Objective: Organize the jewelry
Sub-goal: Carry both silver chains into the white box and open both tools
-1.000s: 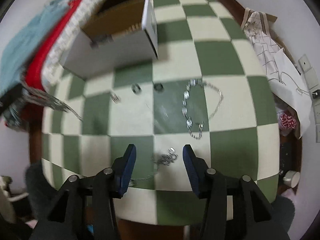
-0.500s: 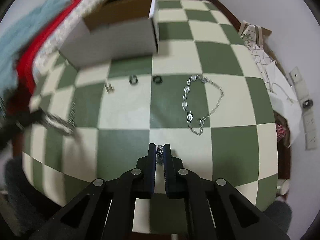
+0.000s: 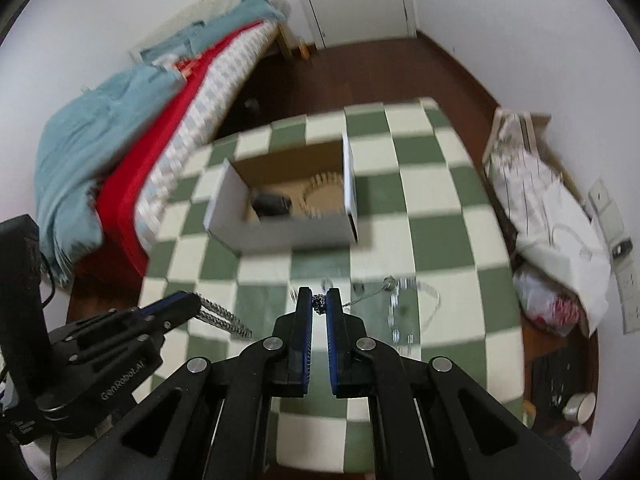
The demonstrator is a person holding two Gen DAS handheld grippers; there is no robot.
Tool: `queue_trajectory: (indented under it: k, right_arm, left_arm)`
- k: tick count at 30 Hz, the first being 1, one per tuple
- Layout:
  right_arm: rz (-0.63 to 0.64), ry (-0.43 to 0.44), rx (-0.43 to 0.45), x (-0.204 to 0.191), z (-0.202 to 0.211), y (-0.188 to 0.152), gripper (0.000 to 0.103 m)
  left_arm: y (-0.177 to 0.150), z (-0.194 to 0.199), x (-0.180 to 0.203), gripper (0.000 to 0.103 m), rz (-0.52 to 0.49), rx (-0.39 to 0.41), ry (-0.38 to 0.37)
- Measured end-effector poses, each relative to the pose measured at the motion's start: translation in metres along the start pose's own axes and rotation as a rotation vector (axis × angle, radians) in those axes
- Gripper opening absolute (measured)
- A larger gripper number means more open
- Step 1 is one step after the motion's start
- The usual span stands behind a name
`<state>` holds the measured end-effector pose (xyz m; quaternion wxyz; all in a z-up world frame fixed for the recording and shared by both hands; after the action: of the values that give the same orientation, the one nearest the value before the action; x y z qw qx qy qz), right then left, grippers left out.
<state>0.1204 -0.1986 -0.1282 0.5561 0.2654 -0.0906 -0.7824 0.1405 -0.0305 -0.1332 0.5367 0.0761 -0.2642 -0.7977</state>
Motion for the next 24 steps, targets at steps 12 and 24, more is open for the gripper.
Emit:
queue_trajectory:
  k: [12, 24]
  right_arm:
    - [0.036, 0.067, 0.088, -0.034, 0.006, 0.108, 0.007]
    - [0.040, 0.015, -0.029, -0.041, -0.098, 0.165, 0.007]
  left_arm:
    - [0.110, 0.023, -0.027, 0.006, -0.042, 0.095, 0.013]
    - [0.159, -0.076, -0.053, 0.006, -0.059, -0.072, 0.000]
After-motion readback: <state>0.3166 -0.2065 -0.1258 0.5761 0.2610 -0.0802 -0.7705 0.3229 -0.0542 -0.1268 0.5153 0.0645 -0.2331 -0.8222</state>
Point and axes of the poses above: each gripper's, at about its wrist camera, not at the fingertips, and z roughly against the way its jaws point, x to its right, y to its top, the point moved 1 cm from there along -z, roughly the way its jaws point, and after that the axes turned 8 degrees about -z, right-handed, at the moved point
